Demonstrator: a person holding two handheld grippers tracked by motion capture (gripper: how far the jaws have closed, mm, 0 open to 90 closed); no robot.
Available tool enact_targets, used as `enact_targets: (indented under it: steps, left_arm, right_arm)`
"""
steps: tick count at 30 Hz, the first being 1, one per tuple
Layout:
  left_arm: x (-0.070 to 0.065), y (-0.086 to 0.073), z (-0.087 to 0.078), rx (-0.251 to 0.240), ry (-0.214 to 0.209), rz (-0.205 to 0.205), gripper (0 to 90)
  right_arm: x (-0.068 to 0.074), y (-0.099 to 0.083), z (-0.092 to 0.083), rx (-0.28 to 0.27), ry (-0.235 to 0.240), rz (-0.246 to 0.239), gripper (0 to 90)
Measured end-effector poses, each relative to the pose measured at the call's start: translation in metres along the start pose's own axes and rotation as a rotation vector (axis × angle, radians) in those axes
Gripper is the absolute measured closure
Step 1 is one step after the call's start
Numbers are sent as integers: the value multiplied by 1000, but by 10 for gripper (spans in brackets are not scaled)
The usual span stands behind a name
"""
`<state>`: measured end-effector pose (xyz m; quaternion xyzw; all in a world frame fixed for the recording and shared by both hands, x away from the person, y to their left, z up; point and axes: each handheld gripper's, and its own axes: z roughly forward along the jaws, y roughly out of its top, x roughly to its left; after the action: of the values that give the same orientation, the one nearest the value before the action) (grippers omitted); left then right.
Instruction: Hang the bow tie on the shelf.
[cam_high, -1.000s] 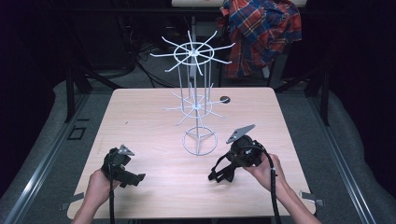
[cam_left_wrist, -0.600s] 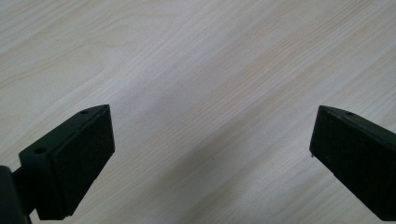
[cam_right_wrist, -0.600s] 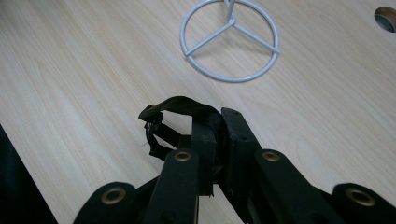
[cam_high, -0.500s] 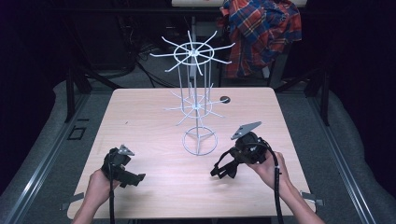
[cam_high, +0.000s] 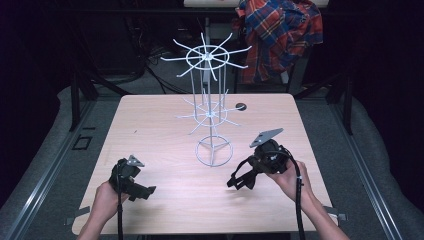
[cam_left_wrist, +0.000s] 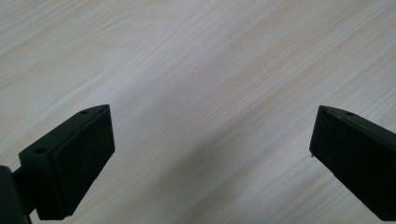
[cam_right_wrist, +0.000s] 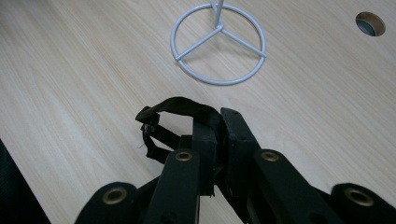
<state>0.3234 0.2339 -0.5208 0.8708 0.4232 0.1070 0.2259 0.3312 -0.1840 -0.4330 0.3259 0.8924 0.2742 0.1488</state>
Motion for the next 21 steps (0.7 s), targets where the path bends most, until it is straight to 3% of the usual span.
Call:
enact_targets:
  steps: [21]
  left_arm:
    - [1,-1,0,-2,-2,-4,0]
  right_arm:
    - [-6,14,-15,-35,-45,0,851]
